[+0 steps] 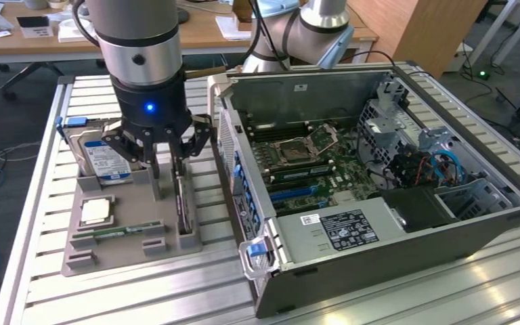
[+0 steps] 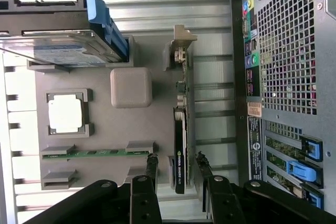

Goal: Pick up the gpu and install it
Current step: 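Pick up the gpu and move the gpu toward the slot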

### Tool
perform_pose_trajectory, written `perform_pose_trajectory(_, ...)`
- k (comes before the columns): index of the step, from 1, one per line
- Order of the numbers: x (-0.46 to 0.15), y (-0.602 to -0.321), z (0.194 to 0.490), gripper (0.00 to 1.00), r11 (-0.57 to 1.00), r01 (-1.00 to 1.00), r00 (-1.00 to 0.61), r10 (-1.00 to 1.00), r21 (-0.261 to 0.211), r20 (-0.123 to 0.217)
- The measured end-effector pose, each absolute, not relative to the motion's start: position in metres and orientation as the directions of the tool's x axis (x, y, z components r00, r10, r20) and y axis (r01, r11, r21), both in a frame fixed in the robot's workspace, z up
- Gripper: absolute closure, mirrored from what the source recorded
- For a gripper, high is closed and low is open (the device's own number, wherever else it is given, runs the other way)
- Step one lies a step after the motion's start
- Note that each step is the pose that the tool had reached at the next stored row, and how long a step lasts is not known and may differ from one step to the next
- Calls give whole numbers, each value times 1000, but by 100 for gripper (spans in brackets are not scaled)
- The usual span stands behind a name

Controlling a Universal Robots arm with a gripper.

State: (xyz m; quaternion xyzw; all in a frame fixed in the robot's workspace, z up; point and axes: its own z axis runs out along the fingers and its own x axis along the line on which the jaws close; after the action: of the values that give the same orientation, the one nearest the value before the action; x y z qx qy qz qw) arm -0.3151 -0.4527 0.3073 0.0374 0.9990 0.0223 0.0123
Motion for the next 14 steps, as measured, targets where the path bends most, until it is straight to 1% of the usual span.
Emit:
perform_pose_trajectory(3,-315,-453,306,58,996,74,-997,75,46,-23)
perform_pose_trajectory(4,-315,-453,292,58,996,74,-997,75,45,-23)
perform_pose_trajectory(14,-315,-453,289,58,996,74,-997,75,45,-23)
